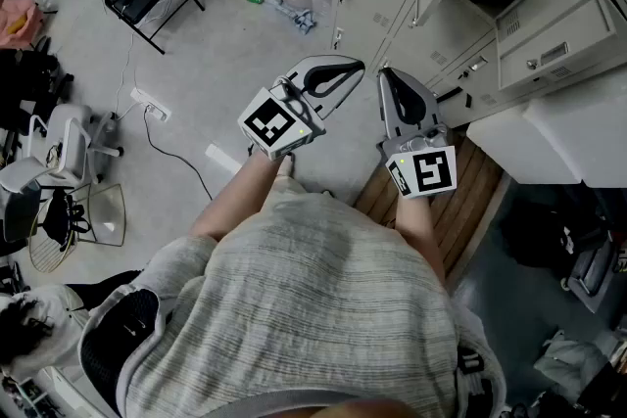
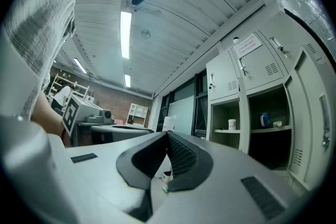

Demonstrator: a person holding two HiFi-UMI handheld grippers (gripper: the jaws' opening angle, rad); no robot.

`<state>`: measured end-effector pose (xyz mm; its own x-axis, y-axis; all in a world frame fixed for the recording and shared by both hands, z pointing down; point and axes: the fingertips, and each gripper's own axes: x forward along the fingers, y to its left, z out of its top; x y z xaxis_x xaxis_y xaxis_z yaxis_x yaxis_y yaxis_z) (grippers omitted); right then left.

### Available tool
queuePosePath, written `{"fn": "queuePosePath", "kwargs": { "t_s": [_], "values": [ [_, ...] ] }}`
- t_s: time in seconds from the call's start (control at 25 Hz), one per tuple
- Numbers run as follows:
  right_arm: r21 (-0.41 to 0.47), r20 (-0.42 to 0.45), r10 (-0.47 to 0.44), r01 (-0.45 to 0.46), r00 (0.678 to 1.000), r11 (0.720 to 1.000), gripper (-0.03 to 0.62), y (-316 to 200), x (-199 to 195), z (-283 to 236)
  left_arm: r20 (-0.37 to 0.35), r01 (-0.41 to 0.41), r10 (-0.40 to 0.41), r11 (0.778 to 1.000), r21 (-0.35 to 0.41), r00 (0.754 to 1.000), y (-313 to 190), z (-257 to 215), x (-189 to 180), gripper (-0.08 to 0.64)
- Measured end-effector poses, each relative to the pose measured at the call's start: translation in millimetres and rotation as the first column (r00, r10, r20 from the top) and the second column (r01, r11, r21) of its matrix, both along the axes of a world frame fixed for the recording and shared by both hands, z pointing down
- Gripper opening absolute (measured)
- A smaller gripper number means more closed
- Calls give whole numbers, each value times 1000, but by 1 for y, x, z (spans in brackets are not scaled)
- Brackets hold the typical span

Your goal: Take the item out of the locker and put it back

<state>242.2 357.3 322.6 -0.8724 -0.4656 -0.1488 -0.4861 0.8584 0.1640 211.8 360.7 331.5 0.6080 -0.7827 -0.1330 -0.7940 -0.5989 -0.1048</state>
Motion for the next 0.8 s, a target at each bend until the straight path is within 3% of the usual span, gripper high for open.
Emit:
{"fn": "queuePosePath", "kwargs": {
  "t_s": [0.12, 0.4, 0.6, 0.8],
  "values": [
    [-4, 4, -2, 2, 1000, 1000, 25, -1, -1, 0, 5, -12, 12, 1000, 16, 1000, 0, 0, 1, 8],
    [-23, -6, -33, 33, 999, 999, 25, -5, -19, 8, 4, 1, 0, 999, -37, 1000, -6, 8, -14, 9],
    [-35, -13, -79, 78, 997, 996, 26, -21, -42, 14, -18, -10, 10, 999, -39, 1000, -31, 13, -32, 9],
    [-20, -23, -46, 46, 999, 999, 28, -62, -72, 14, -33, -23, 21, 997, -71, 999, -72, 25, -67, 9]
  ]
}}
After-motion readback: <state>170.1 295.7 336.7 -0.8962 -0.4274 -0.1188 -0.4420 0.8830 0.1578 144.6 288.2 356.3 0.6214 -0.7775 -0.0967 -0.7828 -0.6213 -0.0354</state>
